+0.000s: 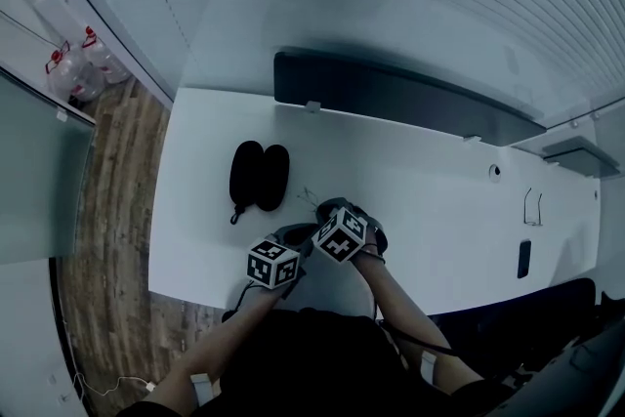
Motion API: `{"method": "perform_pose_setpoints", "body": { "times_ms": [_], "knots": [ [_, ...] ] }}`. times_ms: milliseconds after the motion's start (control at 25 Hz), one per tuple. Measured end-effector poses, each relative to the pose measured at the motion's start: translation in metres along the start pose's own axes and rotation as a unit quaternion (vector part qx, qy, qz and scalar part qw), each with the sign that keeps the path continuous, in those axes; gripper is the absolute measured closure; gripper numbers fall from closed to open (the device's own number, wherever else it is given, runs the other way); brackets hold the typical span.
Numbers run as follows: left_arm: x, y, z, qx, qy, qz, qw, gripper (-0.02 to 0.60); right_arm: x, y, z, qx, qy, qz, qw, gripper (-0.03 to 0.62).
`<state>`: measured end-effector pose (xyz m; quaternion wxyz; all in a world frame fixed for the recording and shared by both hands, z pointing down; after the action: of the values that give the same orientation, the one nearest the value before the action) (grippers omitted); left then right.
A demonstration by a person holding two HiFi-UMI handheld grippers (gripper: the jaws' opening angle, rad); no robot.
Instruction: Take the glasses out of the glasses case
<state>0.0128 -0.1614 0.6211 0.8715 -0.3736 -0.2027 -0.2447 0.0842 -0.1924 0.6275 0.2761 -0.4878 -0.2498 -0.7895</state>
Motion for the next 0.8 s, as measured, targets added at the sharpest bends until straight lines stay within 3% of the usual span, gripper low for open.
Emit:
{"method": "perform_pose_setpoints", "body": {
  "times_ms": [800],
  "knots": [
    [0.012,-0.006,0.011,-0.021,-0.031,-0.01,0.9993,0.575,0.016,0.004,0.012,0.013,-0.018,-0.02,1.0,0.572]
  ]
}}
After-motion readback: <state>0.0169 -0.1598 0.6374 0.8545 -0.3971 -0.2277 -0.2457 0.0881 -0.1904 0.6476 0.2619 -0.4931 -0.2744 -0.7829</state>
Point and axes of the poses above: the fingertips, and each gripper's own axes: x forward along the fingers, y to its right, z out of its underside, the point moved 6 cm from there along -x, backward along the fingers, and after that the axes turned 9 degrees about -z, right-handed, at the moved point
